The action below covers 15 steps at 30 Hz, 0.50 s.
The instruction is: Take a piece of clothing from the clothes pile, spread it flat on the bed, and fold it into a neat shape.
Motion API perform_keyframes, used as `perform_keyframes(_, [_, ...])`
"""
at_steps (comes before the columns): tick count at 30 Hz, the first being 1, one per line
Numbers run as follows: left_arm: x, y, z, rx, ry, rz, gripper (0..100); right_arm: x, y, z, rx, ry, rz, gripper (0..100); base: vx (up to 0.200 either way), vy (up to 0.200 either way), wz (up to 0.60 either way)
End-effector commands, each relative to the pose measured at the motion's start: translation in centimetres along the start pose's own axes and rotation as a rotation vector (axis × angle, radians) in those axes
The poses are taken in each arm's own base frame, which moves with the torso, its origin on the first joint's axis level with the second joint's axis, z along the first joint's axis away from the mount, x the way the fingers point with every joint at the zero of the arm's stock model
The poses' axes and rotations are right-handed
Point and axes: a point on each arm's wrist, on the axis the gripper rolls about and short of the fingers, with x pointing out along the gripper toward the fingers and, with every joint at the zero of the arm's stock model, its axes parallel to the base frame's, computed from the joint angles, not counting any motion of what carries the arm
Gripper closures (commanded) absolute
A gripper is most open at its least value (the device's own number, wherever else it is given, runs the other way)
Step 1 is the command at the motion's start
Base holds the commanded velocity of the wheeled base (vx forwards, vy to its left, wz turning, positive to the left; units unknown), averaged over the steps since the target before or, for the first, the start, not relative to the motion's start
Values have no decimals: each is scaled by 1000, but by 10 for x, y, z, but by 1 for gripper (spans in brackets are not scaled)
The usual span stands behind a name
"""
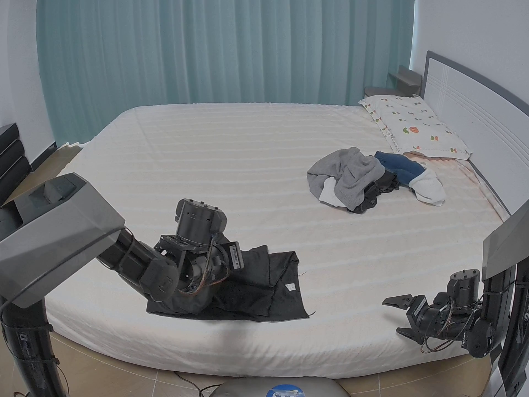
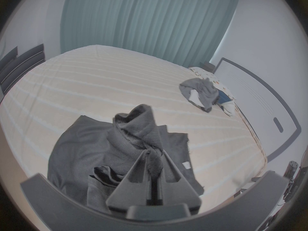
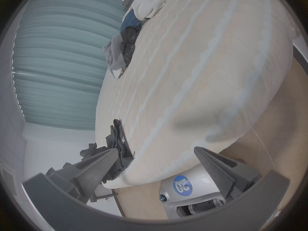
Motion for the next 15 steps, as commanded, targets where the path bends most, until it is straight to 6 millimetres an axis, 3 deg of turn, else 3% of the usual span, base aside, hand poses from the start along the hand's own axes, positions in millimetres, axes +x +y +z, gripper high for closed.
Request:
perform_keyframes(1, [17, -13, -17, 15, 37, -11, 100, 1, 1, 0, -5, -1, 7, 0, 0, 0, 0])
perform_keyframes(8, [37, -23, -25, -1, 33, -7, 100, 1, 1, 0, -5, 0, 8, 0, 0, 0, 0])
perform_keyframes(9, [48, -26, -29, -3, 37, -7, 100, 1, 0, 0, -7, 0, 5, 0, 0, 0, 0])
perform_keyframes(15, [49, -41, -36, -23, 46, -45, 100, 1, 1, -1, -8, 0, 7, 0, 0, 0, 0])
